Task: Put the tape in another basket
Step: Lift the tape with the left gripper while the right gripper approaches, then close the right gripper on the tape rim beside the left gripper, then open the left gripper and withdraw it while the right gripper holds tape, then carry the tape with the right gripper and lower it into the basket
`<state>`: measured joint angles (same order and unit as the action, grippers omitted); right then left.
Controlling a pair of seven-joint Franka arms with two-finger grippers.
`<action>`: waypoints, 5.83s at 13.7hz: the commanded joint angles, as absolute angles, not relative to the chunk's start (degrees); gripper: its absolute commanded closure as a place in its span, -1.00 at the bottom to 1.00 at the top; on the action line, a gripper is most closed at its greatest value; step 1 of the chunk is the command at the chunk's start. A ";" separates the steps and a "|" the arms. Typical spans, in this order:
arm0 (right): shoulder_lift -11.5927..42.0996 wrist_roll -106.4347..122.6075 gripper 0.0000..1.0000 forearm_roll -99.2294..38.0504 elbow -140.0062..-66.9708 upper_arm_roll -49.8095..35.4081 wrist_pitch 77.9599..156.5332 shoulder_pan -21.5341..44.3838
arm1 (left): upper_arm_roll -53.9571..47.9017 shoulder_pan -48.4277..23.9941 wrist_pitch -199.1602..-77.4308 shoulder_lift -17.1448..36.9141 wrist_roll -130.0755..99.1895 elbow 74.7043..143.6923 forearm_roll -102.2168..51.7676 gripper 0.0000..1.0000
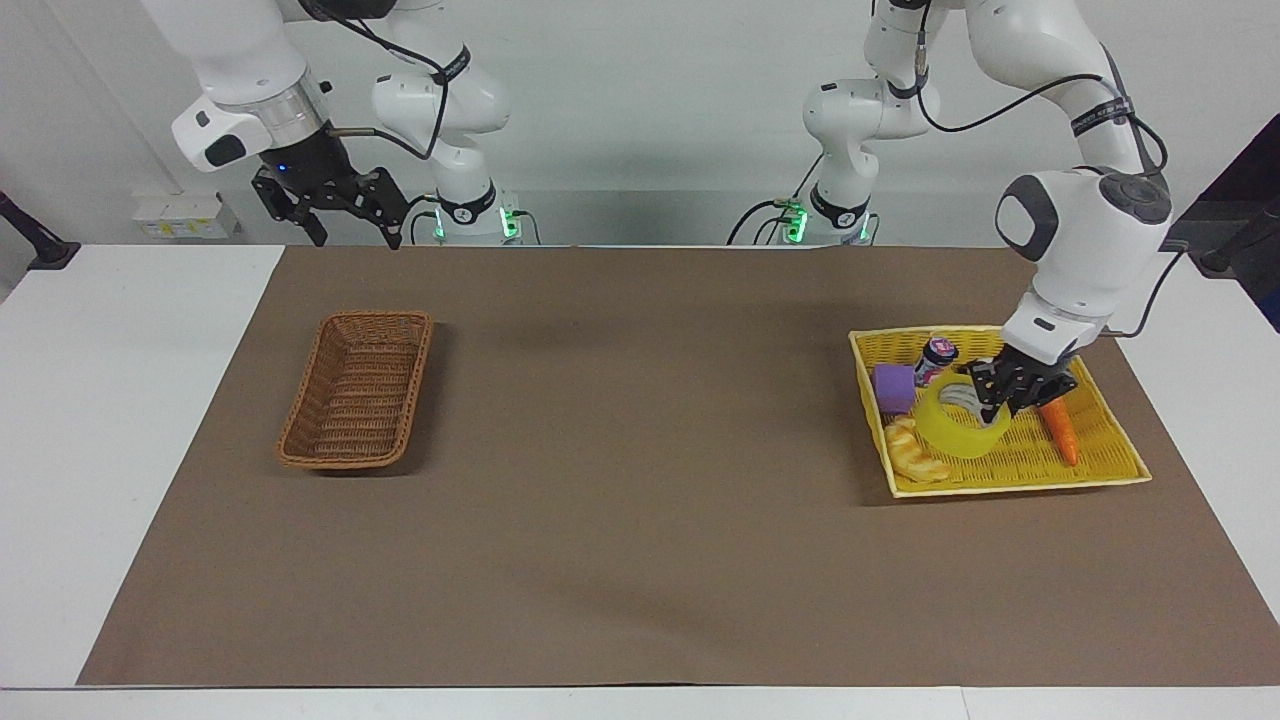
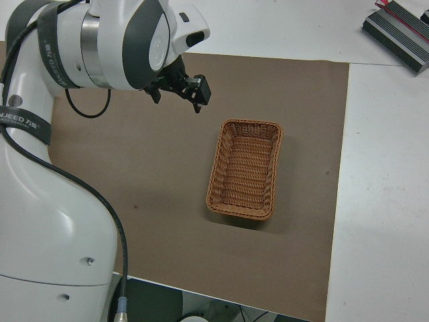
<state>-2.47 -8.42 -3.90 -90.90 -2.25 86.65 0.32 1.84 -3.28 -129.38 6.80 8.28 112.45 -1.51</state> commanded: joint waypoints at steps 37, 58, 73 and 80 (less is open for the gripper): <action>4.04 6.06 0.68 -65.39 -125.60 -3.34 140.36 25.14 | 2.55 -35.77 -135.35 0.35 -5.71 124.19 -33.93 1.00; 4.04 5.80 1.00 -65.39 -125.60 -3.34 140.36 25.22 | 3.34 -33.23 -134.12 3.43 -5.98 115.32 -30.94 -1.00; 0.35 6.42 1.00 -58.55 -121.30 -2.64 123.78 13.73 | 3.78 -15.48 -102.42 2.02 0.85 94.25 -0.44 -1.00; 0.44 15.19 1.00 -50.54 -116.90 -2.55 105.31 -2.79 | 3.96 -6.69 -83.86 1.93 9.30 79.89 -0.62 -1.00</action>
